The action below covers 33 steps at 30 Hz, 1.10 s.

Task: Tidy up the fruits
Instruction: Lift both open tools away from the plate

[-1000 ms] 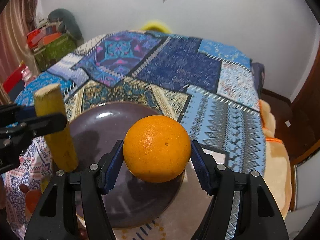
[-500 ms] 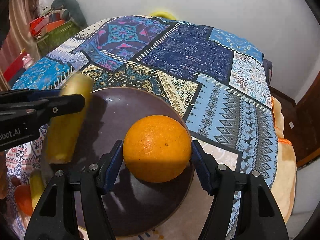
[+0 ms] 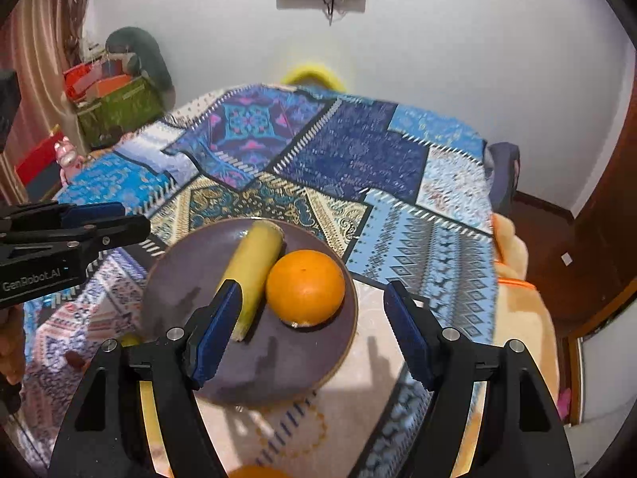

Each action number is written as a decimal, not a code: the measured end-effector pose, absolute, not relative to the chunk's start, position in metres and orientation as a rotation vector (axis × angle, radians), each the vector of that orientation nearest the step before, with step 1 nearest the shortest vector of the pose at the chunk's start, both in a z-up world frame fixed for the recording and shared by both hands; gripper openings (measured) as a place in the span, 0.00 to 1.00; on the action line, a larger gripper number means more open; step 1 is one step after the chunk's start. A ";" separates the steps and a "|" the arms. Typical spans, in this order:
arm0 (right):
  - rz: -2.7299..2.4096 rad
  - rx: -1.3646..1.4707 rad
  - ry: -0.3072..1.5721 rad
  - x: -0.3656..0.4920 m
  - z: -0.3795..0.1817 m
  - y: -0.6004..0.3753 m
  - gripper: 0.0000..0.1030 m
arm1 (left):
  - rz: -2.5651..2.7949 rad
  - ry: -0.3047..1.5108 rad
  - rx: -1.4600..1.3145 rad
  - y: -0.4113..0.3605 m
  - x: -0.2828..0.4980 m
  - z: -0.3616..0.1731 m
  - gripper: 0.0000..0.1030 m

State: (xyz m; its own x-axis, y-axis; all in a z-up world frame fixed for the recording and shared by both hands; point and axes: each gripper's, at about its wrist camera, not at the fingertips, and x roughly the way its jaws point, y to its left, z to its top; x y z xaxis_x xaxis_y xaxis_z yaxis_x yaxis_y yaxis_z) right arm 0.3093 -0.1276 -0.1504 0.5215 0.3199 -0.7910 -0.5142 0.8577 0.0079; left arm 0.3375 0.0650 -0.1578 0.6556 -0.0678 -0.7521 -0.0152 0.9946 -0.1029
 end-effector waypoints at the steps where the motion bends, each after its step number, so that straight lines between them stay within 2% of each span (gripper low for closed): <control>1: 0.504 -0.238 0.884 0.305 -0.146 -0.129 0.69 | -0.025 0.850 -0.099 0.066 0.330 -0.153 0.46; 10: 0.499 -0.212 0.837 0.256 -0.116 -0.145 0.71 | -0.003 0.803 -0.100 0.071 0.268 -0.125 0.58; 19: 0.491 -0.197 0.828 0.217 -0.111 -0.155 0.73 | 0.003 0.829 -0.097 0.072 0.223 -0.131 0.69; 33: 0.462 -0.201 0.905 0.185 -0.146 -0.166 0.74 | -0.024 1.036 -0.153 0.052 0.190 -0.202 0.70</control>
State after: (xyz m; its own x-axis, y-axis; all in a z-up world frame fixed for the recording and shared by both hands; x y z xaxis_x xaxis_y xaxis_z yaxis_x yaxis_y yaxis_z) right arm 0.1853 -0.1662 -0.1464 0.5278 0.3009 -0.7942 -0.4670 0.8839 0.0246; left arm 0.1897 0.0522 -0.2022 0.5103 -0.0919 -0.8551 -0.0524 0.9891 -0.1376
